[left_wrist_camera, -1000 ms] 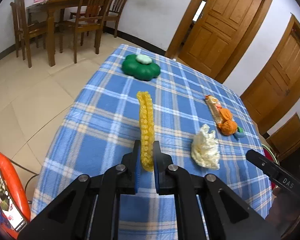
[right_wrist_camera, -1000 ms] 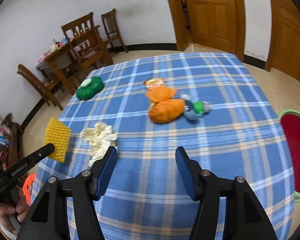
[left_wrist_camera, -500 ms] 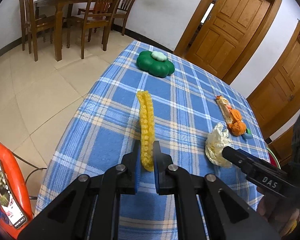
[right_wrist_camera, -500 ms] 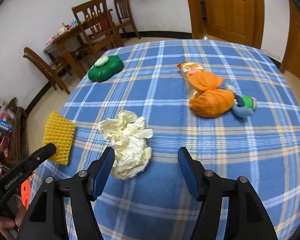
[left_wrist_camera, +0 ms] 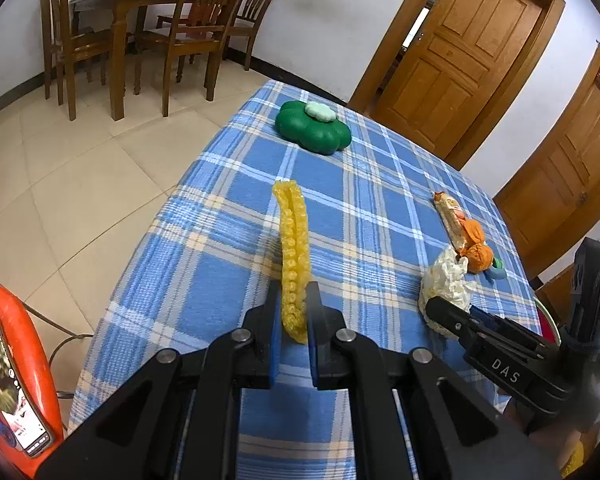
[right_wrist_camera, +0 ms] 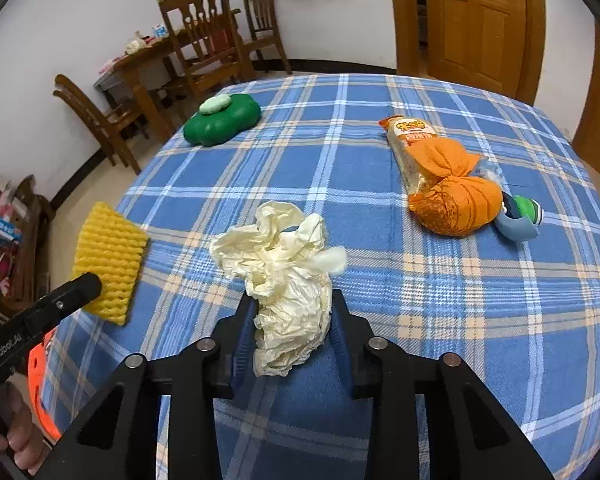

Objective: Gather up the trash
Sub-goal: 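Grasp the crumpled cream paper with the right tool while the left tool holds the foam net, then carry the crumpled paper over the red bucket and open the right tool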

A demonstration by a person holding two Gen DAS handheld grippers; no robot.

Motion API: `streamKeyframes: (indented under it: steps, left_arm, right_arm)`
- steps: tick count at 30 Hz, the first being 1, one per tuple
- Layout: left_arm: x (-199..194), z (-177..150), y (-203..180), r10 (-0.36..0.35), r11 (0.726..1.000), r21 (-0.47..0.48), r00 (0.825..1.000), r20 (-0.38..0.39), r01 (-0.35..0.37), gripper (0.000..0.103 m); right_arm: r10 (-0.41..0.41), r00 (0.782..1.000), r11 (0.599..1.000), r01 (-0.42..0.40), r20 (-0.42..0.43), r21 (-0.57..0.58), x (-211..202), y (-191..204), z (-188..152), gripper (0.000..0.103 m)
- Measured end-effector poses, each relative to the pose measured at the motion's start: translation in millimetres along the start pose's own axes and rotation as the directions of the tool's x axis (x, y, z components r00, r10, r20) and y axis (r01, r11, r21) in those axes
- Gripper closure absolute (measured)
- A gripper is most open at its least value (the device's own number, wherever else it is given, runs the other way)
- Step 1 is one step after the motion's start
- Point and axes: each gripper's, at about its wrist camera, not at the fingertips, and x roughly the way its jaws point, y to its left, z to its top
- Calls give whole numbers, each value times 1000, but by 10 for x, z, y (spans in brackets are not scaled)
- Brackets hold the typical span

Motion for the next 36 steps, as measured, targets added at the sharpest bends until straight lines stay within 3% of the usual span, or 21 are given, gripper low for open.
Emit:
streamKeyframes:
  steps: [12, 23, 36]
  left_arm:
    - [-23, 10, -313, -45, 997, 55, 999, -10, 45, 93]
    - [-31, 26, -834, -135, 980, 140, 990, -40, 139, 93]
    - [76, 53, -1711, -266, 917, 273, 956, -126, 292, 93]
  right_arm:
    - [21, 998, 999, -23, 57, 26, -318, -177, -83, 76]
    - [-45, 991, 991, 28, 126, 131, -861, -632, -212, 75]
    - [-194, 968, 943, 139, 161, 303, -1406, -1350, -455, 75]
